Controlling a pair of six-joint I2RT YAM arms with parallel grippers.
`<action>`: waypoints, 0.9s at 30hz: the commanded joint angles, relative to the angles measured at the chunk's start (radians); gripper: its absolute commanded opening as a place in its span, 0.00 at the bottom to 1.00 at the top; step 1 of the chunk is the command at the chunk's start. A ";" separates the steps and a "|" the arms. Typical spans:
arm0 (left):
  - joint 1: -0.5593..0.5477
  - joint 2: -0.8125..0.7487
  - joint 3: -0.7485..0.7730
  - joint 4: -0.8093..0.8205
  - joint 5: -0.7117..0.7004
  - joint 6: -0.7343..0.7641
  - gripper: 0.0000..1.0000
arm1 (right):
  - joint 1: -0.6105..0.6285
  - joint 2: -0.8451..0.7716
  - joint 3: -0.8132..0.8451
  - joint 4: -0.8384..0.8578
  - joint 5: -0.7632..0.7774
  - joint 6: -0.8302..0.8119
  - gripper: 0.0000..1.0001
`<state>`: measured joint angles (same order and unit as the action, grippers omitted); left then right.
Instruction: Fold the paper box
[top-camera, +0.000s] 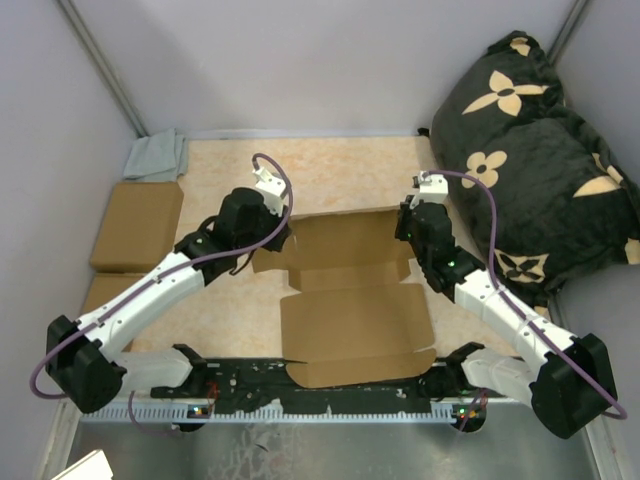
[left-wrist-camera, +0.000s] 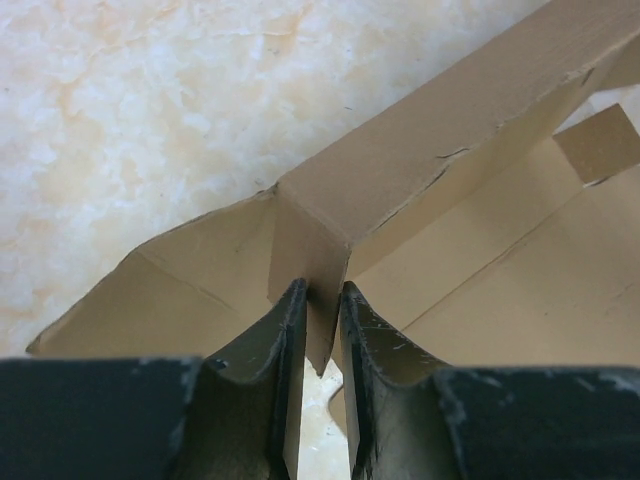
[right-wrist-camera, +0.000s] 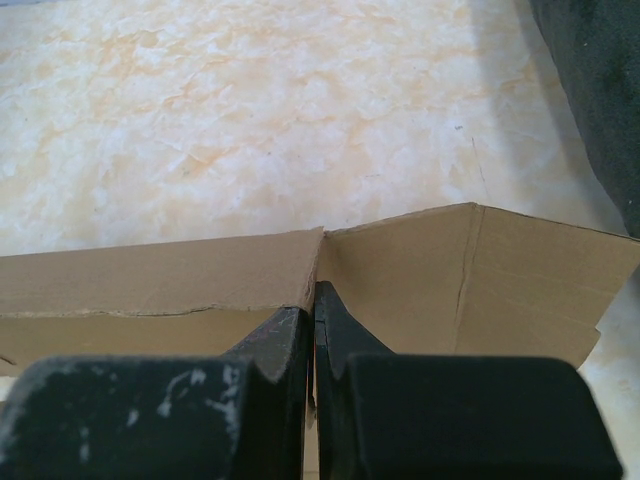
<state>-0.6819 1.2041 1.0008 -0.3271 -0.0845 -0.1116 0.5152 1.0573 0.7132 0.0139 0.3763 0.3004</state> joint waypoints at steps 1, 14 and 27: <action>-0.007 0.009 0.050 -0.009 -0.091 -0.041 0.25 | 0.008 -0.026 0.022 0.060 0.004 0.027 0.00; -0.013 0.064 0.101 -0.025 -0.061 -0.105 0.26 | 0.008 -0.031 0.022 0.049 -0.010 0.034 0.00; -0.015 0.026 0.051 -0.059 -0.150 -0.157 0.00 | 0.008 -0.042 0.053 -0.030 -0.048 0.051 0.36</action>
<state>-0.6922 1.2816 1.0790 -0.3809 -0.1902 -0.2386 0.5152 1.0538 0.7143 -0.0116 0.3386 0.3256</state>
